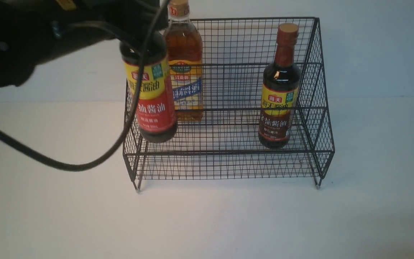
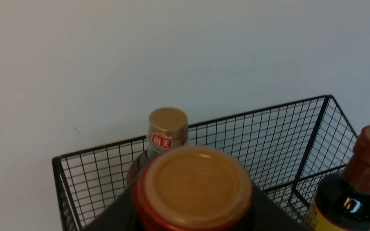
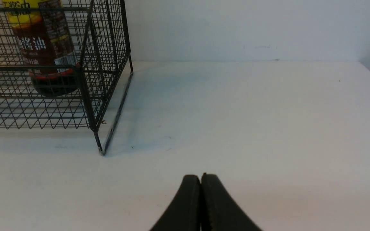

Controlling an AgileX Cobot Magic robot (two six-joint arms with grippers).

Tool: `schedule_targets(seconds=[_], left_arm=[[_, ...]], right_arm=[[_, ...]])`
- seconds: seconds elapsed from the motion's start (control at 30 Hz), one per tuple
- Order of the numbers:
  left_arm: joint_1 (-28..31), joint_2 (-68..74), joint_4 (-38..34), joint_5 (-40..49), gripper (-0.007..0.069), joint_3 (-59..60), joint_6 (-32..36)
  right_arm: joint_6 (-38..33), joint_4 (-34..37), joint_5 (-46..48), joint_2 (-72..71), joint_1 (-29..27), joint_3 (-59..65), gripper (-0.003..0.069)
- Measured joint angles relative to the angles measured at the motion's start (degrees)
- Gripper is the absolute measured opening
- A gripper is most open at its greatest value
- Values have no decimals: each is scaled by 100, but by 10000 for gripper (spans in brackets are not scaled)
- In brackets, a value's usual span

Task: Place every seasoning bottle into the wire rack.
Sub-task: Use the left arm to put the condiment bottle back on the shelf

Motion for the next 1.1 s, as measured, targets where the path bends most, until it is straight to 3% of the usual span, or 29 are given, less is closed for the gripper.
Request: schedule_targets(seconds=[0.5,1.1], left_arm=[[-17,533,-11,1,265,-48,-2],[-40,597,-115,1350,265,-30,34]], right_arm=[[0,0,0,0,0,0,-15],[0,0,0,0,0,0,-15]])
